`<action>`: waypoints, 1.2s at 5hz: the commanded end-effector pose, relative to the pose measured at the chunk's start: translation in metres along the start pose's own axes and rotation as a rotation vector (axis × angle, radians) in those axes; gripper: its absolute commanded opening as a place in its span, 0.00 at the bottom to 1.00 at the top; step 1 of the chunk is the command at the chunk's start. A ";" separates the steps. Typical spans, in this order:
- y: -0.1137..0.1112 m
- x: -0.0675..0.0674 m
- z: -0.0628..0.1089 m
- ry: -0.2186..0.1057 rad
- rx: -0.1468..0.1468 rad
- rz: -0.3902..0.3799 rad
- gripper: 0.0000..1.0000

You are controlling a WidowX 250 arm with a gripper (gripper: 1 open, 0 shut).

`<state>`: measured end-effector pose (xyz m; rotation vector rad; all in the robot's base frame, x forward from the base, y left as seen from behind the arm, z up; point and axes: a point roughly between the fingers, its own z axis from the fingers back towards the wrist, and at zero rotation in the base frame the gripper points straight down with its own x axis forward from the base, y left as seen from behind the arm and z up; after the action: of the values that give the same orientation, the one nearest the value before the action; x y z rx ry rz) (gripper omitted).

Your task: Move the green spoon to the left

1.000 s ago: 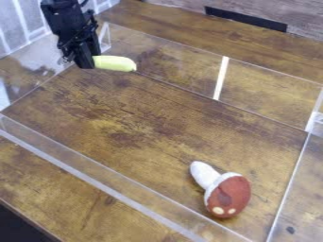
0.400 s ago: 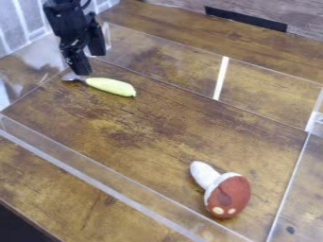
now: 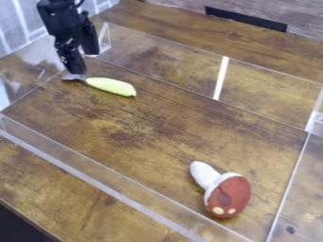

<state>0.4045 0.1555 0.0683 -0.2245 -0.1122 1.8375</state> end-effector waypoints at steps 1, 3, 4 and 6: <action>-0.014 0.006 0.036 -0.022 -0.092 0.011 1.00; -0.015 0.004 0.042 -0.030 -0.095 0.027 1.00; -0.016 0.002 0.043 -0.033 -0.094 0.036 1.00; -0.017 -0.001 0.046 -0.038 -0.091 0.051 1.00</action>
<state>0.4059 0.1600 0.0784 -0.2030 -0.1201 1.9124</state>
